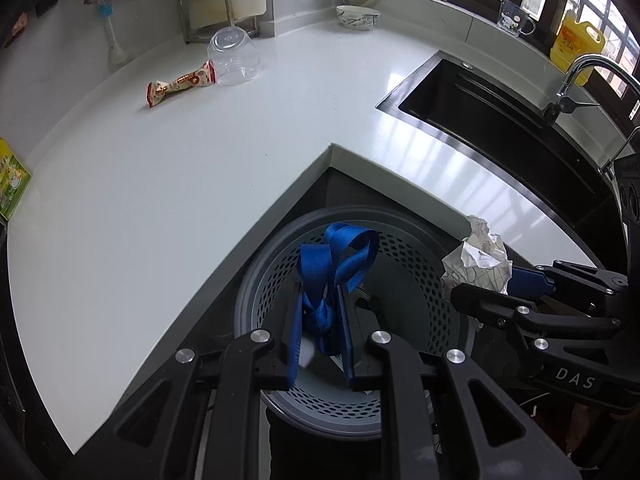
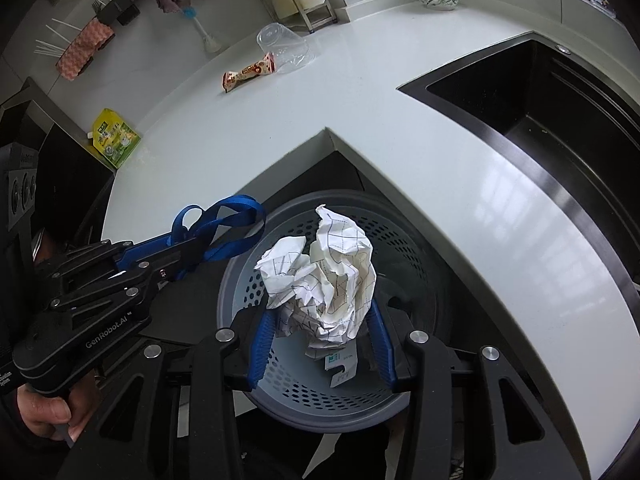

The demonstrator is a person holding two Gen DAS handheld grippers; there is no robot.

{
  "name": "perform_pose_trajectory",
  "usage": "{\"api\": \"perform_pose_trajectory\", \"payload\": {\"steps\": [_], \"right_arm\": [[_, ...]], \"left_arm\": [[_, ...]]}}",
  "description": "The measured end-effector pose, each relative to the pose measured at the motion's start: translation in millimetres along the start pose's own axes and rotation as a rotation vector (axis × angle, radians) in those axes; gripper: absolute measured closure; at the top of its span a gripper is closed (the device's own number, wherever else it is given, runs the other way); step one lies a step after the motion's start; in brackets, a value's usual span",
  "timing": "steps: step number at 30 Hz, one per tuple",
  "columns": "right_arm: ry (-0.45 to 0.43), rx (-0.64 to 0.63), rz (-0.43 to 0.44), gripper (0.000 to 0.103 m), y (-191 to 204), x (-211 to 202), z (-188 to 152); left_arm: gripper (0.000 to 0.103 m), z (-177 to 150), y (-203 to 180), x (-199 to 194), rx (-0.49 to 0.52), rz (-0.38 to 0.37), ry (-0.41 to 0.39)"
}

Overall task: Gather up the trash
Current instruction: 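Open the left gripper to drop the lanyard while the right gripper releases the paper into the bin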

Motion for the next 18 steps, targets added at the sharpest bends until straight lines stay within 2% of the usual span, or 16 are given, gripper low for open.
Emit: {"api": "perform_pose_trajectory", "payload": {"steps": [8,10,12,13,16,18], "right_arm": [[0.060,-0.002,-0.006,0.061,-6,13,-13],[0.064,-0.012,-0.004,0.058,-5,15,-12],[0.072,-0.018,-0.003,0.053,-4,16,-11],[0.074,-0.023,-0.003,0.050,-3,16,-11],[0.073,-0.044,-0.014,0.038,-3,16,-8],[0.077,-0.042,-0.013,0.036,-4,16,-7]], "left_arm": [[0.082,-7,1,4,-0.004,0.004,0.025],[0.073,-5,5,2,-0.009,0.017,0.016],[0.050,-2,10,1,-0.025,0.034,0.011],[0.047,-1,14,-1,-0.033,0.044,0.006],[0.046,1,22,-3,-0.046,0.067,0.008],[0.041,1,27,-5,-0.056,0.086,0.008]]}}
Point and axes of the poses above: each gripper's, at about its wrist camera, not at the fingertips, and x roughly the way its jaws point, y to its left, z to its top, the point moved 10 cm from there along x, roughly the way its jaws point, and after that the axes turned 15 degrees about -y, right-handed, at the moved point
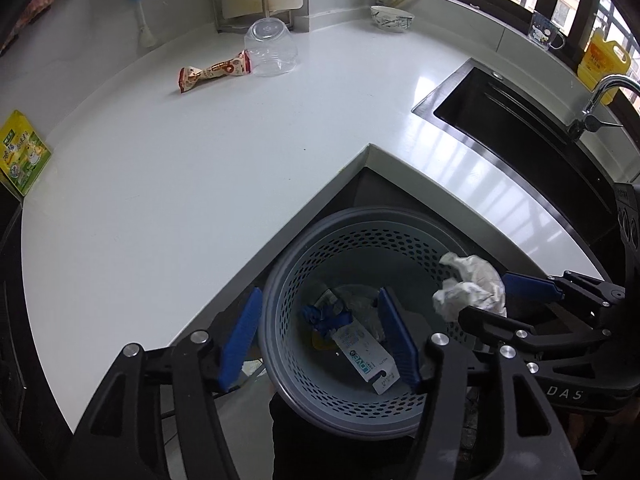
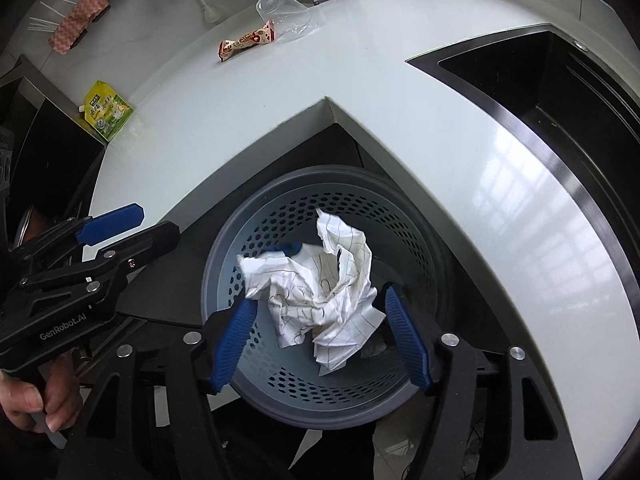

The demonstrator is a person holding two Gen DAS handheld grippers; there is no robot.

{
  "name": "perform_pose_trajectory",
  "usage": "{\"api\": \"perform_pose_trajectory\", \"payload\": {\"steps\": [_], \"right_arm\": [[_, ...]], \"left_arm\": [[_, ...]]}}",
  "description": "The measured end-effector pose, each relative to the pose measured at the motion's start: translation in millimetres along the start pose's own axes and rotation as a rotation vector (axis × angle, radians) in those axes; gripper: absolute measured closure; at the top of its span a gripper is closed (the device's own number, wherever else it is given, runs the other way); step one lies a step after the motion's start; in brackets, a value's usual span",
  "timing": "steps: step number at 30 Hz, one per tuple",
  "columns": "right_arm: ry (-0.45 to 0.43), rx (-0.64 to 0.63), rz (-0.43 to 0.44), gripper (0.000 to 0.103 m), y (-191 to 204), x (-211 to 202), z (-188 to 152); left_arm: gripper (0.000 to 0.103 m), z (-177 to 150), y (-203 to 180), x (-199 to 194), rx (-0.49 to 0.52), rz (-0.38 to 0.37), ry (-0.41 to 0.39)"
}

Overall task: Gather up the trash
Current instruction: 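Open the left gripper to drop the lanyard while the right gripper releases the paper into the bin, then move both open grippers from the bin back over the counter items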

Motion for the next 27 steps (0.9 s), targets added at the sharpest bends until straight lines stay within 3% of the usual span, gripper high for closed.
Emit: {"api": "perform_pose_trajectory", "payload": {"steps": [27], "right_arm": [[-0.060,0.025,0.013,0.036,1,1,35]], "left_arm": [[0.031,40,29,-19,-0.020,0.057,-0.077]]}}
Point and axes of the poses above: each gripper's, at about its wrist camera, not at the fingertips, and x roughly the way its jaws point, y to its left, z to its top, the point moved 10 cm from there along x, roughly the way its jaws point, and after that the axes turned 15 degrees about -y, right-handed, at the moved point
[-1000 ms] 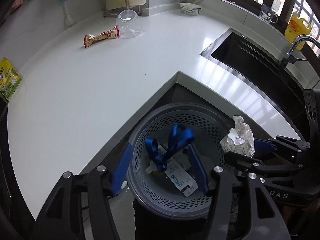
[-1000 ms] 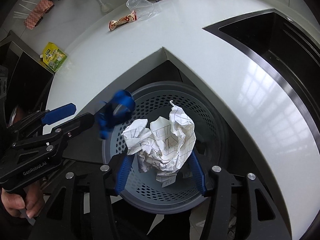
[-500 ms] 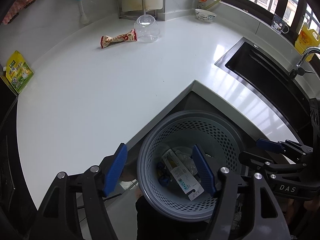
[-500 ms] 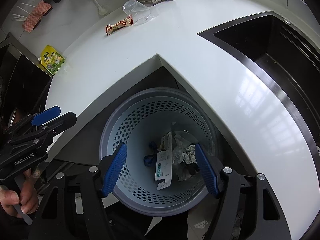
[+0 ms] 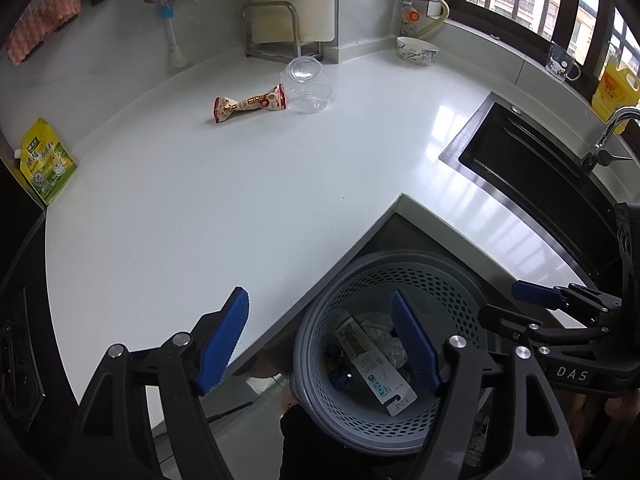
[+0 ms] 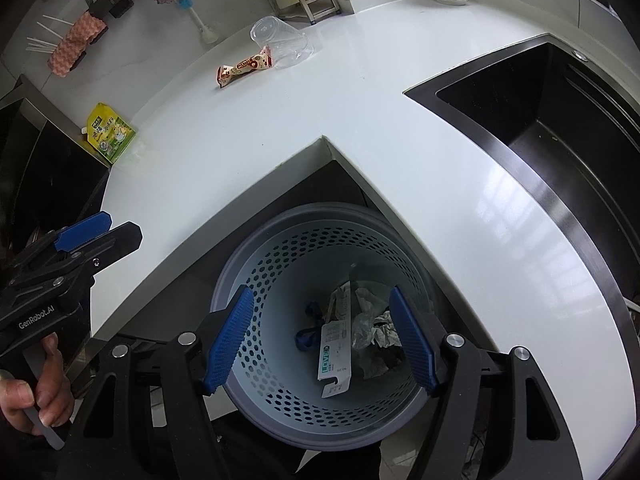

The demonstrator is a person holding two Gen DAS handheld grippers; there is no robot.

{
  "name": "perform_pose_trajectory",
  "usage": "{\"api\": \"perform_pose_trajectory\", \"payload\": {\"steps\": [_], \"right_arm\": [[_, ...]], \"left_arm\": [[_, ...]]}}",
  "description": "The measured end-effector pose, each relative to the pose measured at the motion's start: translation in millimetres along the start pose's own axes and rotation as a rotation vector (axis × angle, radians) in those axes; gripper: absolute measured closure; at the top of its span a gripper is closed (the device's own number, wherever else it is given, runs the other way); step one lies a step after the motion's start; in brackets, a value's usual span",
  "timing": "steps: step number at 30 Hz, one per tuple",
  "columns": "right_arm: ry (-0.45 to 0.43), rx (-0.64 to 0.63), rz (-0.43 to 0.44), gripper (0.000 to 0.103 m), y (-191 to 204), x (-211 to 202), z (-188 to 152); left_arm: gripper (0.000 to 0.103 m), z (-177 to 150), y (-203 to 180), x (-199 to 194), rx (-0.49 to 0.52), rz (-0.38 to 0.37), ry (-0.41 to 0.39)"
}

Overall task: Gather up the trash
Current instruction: 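Move both open grippers from the bin back over the counter items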

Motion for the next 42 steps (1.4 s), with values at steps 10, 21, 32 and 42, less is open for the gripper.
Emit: {"api": "perform_pose_trajectory", "payload": {"steps": [10,21,32,42], "right_arm": [[-0.058,0.018,-0.021,0.035,19,12,36],[-0.162,0.033,-0.079,0.032,35,40,92],[-0.227,0.020,-0.173,0.031,50,89,144],[-0.285,-0.002,-0.194,0.028,60,128,182]], "left_arm": [[0.028,33,39,9,-0.007,-0.003,-0.038],[0.021,60,86,45,-0.008,-0.027,-0.039],[0.019,98,138,92,-0.003,-0.043,-0.066],[0.019,118,168,137,0.004,-0.071,-0.078]]}}
Point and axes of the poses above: each gripper's, at about its wrist camera, not at the fingertips, and x roughly the way its jaws point, y to its left, z to its top, the point moved 10 cm from there along x, roughly the way its jaws point, and after that the axes turned 15 degrees about -y, right-handed, at the moved point
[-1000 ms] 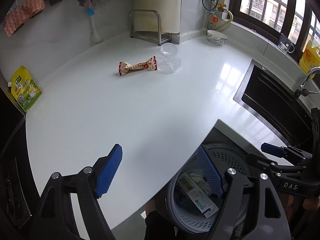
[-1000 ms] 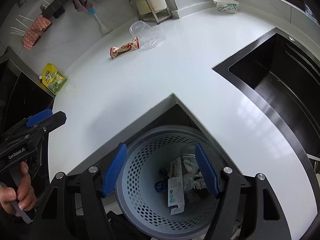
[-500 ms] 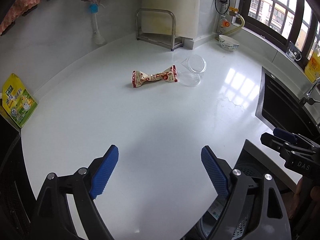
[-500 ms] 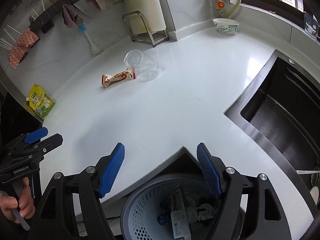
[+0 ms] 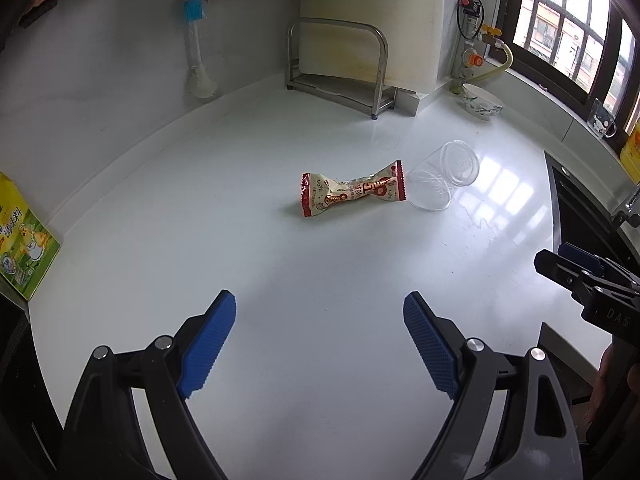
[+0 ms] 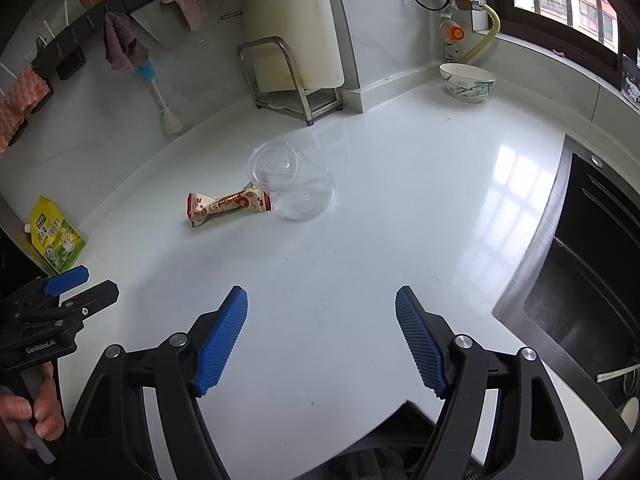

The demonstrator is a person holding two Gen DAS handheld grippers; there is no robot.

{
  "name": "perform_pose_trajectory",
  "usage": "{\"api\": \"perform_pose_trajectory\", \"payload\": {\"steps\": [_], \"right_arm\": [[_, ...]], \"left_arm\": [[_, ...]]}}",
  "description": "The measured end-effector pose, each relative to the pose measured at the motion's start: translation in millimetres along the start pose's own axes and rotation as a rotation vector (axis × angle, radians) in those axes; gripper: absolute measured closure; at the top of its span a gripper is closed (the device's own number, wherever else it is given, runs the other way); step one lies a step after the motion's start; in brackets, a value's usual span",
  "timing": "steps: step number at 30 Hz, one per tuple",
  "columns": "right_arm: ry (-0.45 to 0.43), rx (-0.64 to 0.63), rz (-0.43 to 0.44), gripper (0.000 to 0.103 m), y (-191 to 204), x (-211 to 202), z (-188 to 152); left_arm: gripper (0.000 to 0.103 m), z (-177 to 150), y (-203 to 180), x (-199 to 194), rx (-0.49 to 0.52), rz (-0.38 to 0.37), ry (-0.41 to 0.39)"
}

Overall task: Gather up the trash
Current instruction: 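Move both open grippers from the bin back over the counter items, then move the right gripper to the clear plastic cup while the left gripper approaches the snack wrapper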

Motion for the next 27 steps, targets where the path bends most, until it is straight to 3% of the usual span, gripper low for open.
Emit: {"api": "perform_pose_trajectory", "payload": {"steps": [15,27], "right_arm": [[-0.046,-0.232,0.087,0.025,14,71,29],[-0.044,-0.429,0.189,0.025,24,112,37]], "left_arm": [[0.019,11,-4,46,0.009,-0.084,-0.003],[0.019,9,4,70,-0.021,-0.077,0.025]]}}
Point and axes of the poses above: each gripper's, at about its wrist camera, not at the fingertips, and x roughly the way its jaws point, y to its left, z to its top, the point moved 10 cm from there along x, roughly the way its jaws point, and after that the axes turned 15 degrees about -y, right-handed, at the moved point
